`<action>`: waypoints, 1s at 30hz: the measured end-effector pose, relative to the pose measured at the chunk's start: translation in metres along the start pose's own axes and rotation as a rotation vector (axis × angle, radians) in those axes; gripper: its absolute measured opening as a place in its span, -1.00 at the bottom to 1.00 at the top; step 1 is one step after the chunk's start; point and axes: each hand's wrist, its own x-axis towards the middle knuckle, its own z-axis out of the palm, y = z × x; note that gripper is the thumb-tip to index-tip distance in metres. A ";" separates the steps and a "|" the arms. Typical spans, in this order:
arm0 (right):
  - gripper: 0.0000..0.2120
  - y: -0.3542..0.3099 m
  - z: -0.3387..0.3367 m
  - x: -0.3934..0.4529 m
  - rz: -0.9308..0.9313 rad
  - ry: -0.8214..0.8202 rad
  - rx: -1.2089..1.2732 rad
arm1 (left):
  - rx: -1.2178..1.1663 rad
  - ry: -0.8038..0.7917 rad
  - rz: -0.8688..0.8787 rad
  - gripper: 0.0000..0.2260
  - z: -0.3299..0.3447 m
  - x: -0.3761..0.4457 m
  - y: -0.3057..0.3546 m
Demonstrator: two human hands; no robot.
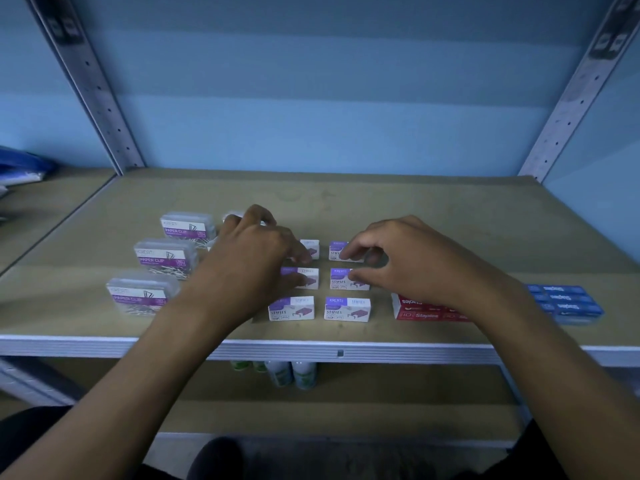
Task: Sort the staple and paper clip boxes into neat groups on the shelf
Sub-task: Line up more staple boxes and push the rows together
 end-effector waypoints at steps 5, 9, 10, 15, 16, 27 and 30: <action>-0.75 -0.002 0.006 0.007 -0.003 -0.028 0.021 | 0.012 -0.017 -0.004 -0.70 0.002 0.002 0.003; -0.78 -0.002 0.009 0.007 0.003 -0.036 -0.001 | 0.023 -0.021 0.004 -0.71 0.004 0.003 0.004; -0.79 -0.002 0.010 0.007 0.004 -0.031 -0.013 | 0.019 -0.022 0.002 -0.71 0.004 0.003 0.004; -0.82 -0.005 0.010 0.006 0.012 0.011 -0.039 | -0.001 0.005 0.005 -0.72 0.001 0.002 0.004; -0.83 -0.006 0.008 0.005 0.012 0.015 -0.036 | -0.005 0.015 0.003 -0.72 -0.001 0.001 0.004; -0.82 -0.018 -0.004 -0.012 -0.021 0.019 -0.032 | -0.024 0.071 0.002 -0.74 -0.019 -0.018 0.008; -0.83 -0.020 -0.004 -0.014 -0.031 0.017 -0.030 | 0.001 0.057 0.011 -0.74 -0.016 -0.021 0.008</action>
